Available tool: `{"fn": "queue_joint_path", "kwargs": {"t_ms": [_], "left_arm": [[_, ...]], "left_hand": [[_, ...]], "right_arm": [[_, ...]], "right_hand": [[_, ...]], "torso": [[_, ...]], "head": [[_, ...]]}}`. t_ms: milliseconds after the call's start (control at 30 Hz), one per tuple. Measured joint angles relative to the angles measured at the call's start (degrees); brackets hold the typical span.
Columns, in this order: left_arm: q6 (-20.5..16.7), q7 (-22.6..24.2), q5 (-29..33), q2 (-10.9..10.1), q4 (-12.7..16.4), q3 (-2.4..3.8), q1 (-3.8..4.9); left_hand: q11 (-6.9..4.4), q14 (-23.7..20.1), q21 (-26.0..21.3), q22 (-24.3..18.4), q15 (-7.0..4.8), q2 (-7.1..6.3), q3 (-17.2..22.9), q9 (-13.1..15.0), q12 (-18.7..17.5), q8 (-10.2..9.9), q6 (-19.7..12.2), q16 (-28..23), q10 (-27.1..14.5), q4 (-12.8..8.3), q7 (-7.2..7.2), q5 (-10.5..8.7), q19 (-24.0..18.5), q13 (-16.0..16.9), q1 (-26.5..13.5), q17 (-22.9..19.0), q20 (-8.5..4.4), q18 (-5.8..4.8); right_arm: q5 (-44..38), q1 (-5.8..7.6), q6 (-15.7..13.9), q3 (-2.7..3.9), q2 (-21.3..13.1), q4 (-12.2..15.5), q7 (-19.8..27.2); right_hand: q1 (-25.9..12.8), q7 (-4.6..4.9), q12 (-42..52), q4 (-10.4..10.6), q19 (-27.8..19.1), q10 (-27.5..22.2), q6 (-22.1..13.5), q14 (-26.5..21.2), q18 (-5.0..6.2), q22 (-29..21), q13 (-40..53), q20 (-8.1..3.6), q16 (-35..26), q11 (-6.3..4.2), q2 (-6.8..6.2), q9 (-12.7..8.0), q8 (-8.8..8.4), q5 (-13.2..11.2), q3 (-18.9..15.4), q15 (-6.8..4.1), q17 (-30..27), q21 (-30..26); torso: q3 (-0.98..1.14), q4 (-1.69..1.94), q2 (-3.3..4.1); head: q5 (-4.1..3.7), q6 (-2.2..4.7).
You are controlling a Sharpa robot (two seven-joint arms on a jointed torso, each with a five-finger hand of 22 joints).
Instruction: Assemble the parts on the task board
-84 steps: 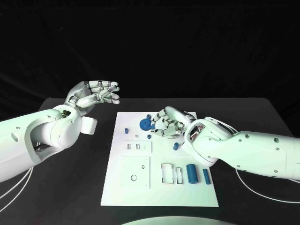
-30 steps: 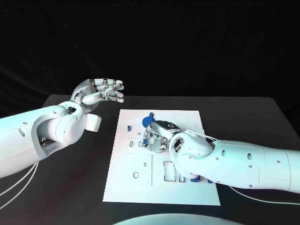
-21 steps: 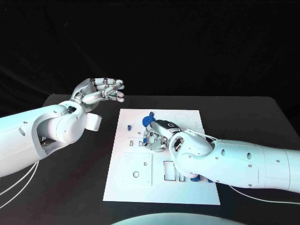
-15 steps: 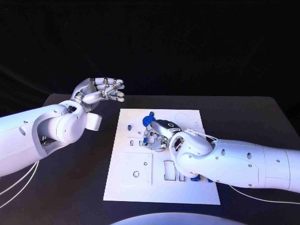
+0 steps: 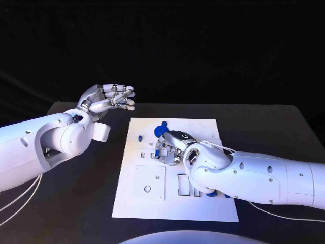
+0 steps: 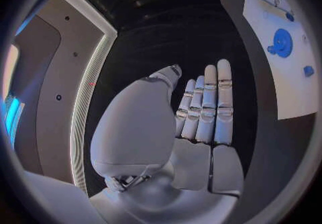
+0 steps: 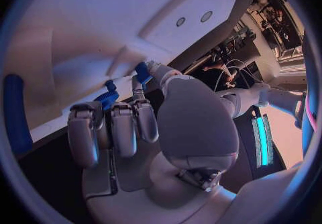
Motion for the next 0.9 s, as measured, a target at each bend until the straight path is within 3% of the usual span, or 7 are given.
{"fn": "queue_joint_path", "kwargs": {"t_ms": [300, 500, 667, 733, 800, 833, 900], "left_arm": [[0.0, -0.1, 0.0, 0.0, 0.0, 0.0, 0.0], [0.1, -0.1, 0.0, 0.0, 0.0, -0.01, 0.0], [0.1, -0.1, 0.0, -0.1, 0.0, -0.01, 0.0], [0.1, -0.2, 0.0, -0.1, 0.0, -0.01, 0.0], [0.1, -0.2, 0.0, -0.1, -0.1, -0.01, 0.0], [0.1, -0.2, 0.0, -0.1, -0.1, -0.01, 0.0], [0.2, -0.2, -0.1, -0.1, -0.1, -0.01, 0.0]], "left_hand": [[0.0, 0.0, 0.0, 0.0, 0.0, 0.0, 0.0, 0.0, 0.0, 0.0, 0.0, 0.0, 0.0, 0.0, 0.0, 0.0, 0.0, 0.0, 0.0, 0.0, 0.0, 0.0], [0.0, -0.2, 0.0, -0.1, -0.21, 0.0, 0.0, 0.0, 0.0, 0.0, 0.0, -0.2, 0.0, 0.0, 0.0, 0.0, 0.0, 0.0, 0.0, 0.2, 0.0, 0.0], [0.0, -0.2, 0.0, -0.1, -0.21, 0.0, 0.0, 0.0, 0.0, 0.0, 0.0, -0.2, 0.0, 0.0, 0.0, 0.0, 0.0, 0.0, 0.0, 0.2, 0.0, 0.0], [0.0, -0.2, 0.0, -0.1, -0.21, 0.0, 0.0, 0.0, 0.0, 0.0, 0.0, -0.2, 0.0, 0.0, 0.0, 0.0, 0.0, 0.0, 0.0, 0.2, 0.0, 0.0], [-0.18, -0.2, 0.0, -0.1, -0.21, 0.0, 0.1, 0.0, 0.0, 0.0, 0.3, -0.2, 0.2, -0.1, -0.35, 0.0, 0.0, 0.0, 0.0, 0.3, 0.0, 0.0], [-0.3, -0.2, 0.0, -0.1, -0.21, 0.0, 0.2, 0.0, 0.0, 0.0, 0.4, -0.2, 0.3, -0.2, -0.41, 0.0, 0.0, 0.1, 0.0, 0.4, 0.0, 0.0], [-0.3, -0.2, 0.0, -0.1, -0.21, 0.0, 0.2, 0.0, 0.0, 0.0, 0.4, -0.2, 0.3, -0.2, -0.41, 0.0, 0.0, 0.1, 0.0, 0.4, 0.0, 0.0]], "right_arm": [[-0.1, -0.02, 0.1, -0.02, 0.0, 0.0, 0.0], [-0.1, -0.04, 0.1, -0.03, 0.0, 0.1, 0.1], [-0.1, -0.04, 0.0, -0.03, 0.0, 0.2, 0.1], [-0.1, -0.04, 0.0, -0.03, 0.0, 0.3, 0.1], [-0.2, -0.04, -0.1, -0.03, -0.1, 0.4, 0.2], [-0.2, -0.05, -0.2, -0.03, -0.1, 0.5, 0.2], [-0.2, -0.06, -0.4, -0.03, -0.3, 0.9, 0.2]], "right_hand": [[-0.4, 0.43, -0.4, -0.2, 0.0, -0.2, -1.0, 0.2, 0.0, 0.0, 0.0, 0.05, 0.0, 0.23, -0.81, -0.3, -0.56, 0.0, -0.2, 0.2, 0.0, -0.2], [-0.6, 0.97, -1.2, 0.0, 0.0, -0.8, -2.3, 0.2, 0.0, 0.0, 0.0, 0.43, -0.3, 0.85, -1.04, -0.8, -1.42, 0.0, -0.6, 0.63, 0.0, -0.6], [-1.7, 1.31, -2.7, 0.7, 0.0, -1.6, -3.8, 0.2, 0.01, 0.0, 0.0, 0.85, -0.3, 1.65, -2.09, -1.3, -2.08, 0.0, -2.1, 1.04, 0.0, -1.2], [-2.1, 1.47, -3.9, 1.2, 0.0, -2.7, -4.5, 0.2, 0.0, 0.0, 0.0, 1.27, -0.3, 1.68, -2.49, -1.5, -2.32, 0.0, -3.9, 1.05, 0.0, -1.5], [-1.9, 1.66, -4.7, 2.3, -0.1, -3.2, -5.1, 0.1, 0.0, 0.0, 0.0, 1.37, -0.5, 1.95, -2.31, -1.9, -2.42, 0.1, -8.7, 1.34, 0.0, -1.8], [-0.9, 1.76, -5.0, 3.5, 0.0, -3.4, -5.6, 0.1, 0.0, 0.0, 0.0, 1.47, -0.5, 2.16, -1.62, -2.1, -2.42, 0.1, -12.6, 1.34, 0.0, -1.9], [0.7, 1.91, -5.0, 5.2, 0.1, -3.5, -5.8, 0.1, 0.0, 0.0, 0.0, 1.57, -0.5, 2.26, -0.94, -2.4, -2.42, 0.1, -16.9, 1.75, 0.0, -2.0]], "torso": [[0.01, 0.0, 0.0], [0.02, 0.0, 0.0], [0.03, 0.0, 0.01], [0.03, 0.0, 0.01], [0.03, 0.0, 0.02], [0.03, 0.0, 0.02], [0.03, 0.02, 0.02]], "head": [[0.0, 0.02], [0.0, 0.03], [0.02, 0.03], [0.03, 0.03], [0.03, 0.04], [0.03, 0.04], [0.04, 0.04]]}}
